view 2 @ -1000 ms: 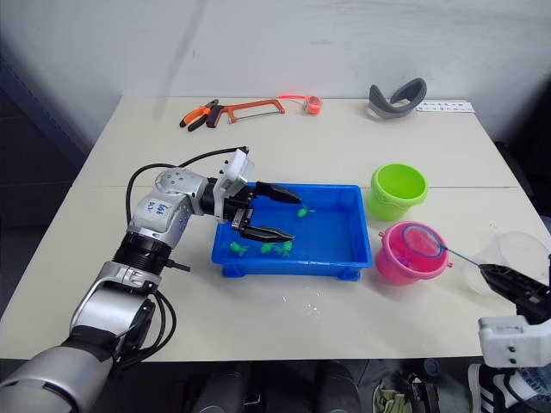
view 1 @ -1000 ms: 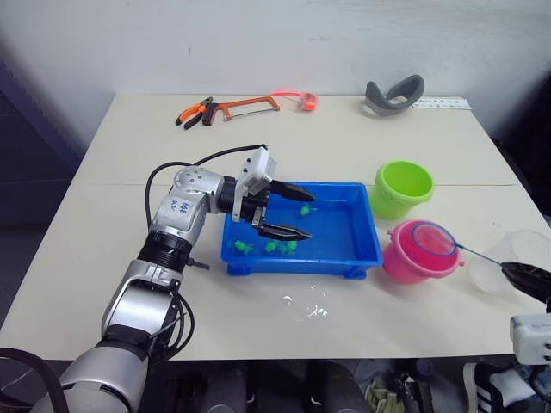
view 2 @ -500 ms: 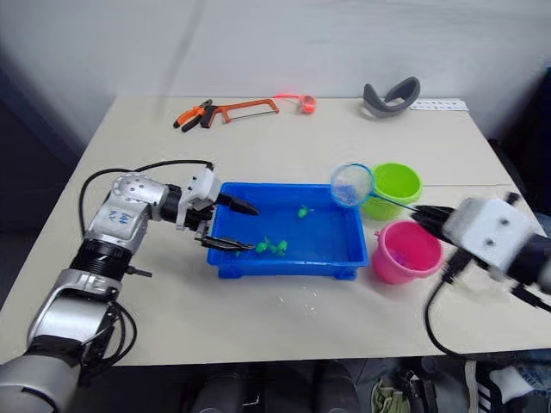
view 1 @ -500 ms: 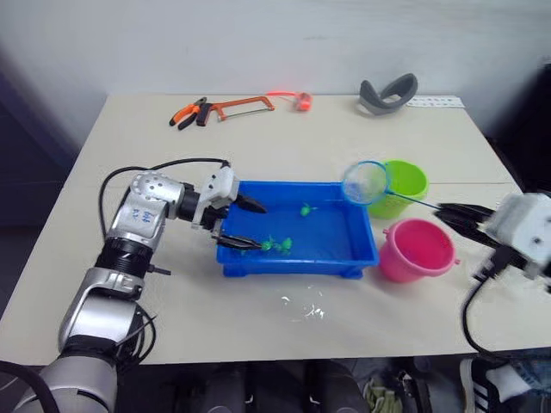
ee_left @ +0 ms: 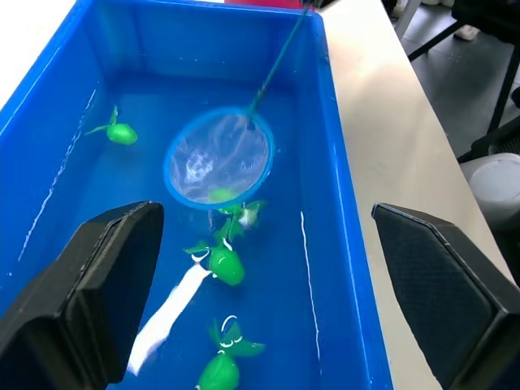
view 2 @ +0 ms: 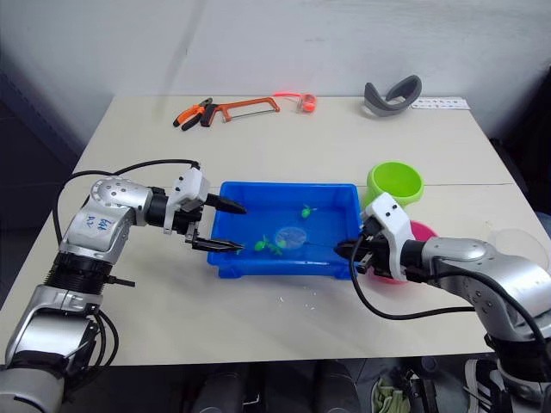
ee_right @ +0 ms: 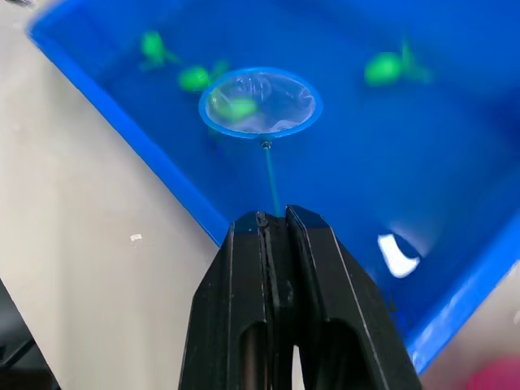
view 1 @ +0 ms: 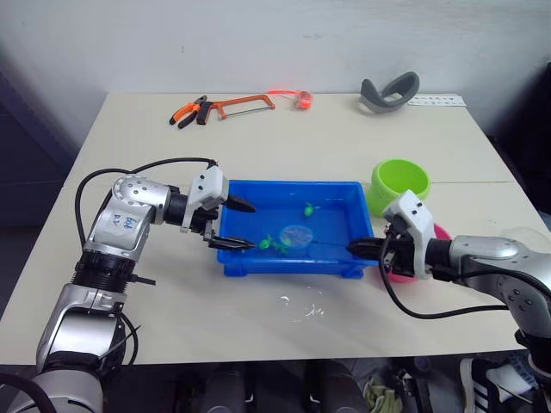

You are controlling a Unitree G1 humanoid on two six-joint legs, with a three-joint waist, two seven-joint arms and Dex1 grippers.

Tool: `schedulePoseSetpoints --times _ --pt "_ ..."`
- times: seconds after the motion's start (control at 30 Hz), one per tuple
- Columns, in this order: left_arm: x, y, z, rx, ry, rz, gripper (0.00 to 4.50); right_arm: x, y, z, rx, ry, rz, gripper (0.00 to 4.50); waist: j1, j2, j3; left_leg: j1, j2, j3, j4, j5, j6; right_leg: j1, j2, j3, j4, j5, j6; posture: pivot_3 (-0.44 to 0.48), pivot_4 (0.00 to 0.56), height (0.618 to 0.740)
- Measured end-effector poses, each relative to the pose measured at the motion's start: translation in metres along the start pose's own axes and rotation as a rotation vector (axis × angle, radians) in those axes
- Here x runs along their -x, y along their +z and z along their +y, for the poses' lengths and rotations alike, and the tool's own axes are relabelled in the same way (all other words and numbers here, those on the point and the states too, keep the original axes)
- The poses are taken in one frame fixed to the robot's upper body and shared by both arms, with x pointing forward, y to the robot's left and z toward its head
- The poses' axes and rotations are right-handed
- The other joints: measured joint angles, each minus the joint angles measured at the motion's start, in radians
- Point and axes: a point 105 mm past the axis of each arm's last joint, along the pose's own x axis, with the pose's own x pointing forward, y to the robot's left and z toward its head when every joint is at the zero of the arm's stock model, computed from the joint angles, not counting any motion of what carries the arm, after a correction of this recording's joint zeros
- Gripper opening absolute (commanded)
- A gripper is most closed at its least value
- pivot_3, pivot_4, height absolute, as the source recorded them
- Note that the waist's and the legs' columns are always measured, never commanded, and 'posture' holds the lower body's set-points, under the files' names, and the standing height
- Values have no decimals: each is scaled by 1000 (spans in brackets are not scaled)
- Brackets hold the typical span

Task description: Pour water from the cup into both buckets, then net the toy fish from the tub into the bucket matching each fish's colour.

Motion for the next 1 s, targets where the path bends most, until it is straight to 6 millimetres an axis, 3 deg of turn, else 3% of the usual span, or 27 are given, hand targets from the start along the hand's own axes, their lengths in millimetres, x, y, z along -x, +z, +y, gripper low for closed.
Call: schedulePoseSetpoints --times 0.33,0.53,0.87,1.0 --pt "4 0 -2 12 29 0 4477 -12 3 -29 -66 -157 -58 0 0 0 0 0 0 2 0 0 0 -1 1 1 1 0 1 0 150 740" --pt "3 3 -2 -2 28 -5 4477 -9 9 -36 -66 -200 -97 0 0 0 0 0 0 3 -1 0 0 -1 1 2 0 0 1 0 150 740" --pt "-6 12 5 -33 9 -50 4477 12 10 -20 98 -207 -98 0 2 0 0 -1 0 3 -1 0 0 -2 1 2 0 1 1 0 150 740" --pt "-14 15 7 -40 -14 -72 4477 32 16 -16 171 -252 -117 0 2 0 0 0 0 3 -1 0 0 -2 1 2 0 1 1 0 150 740"
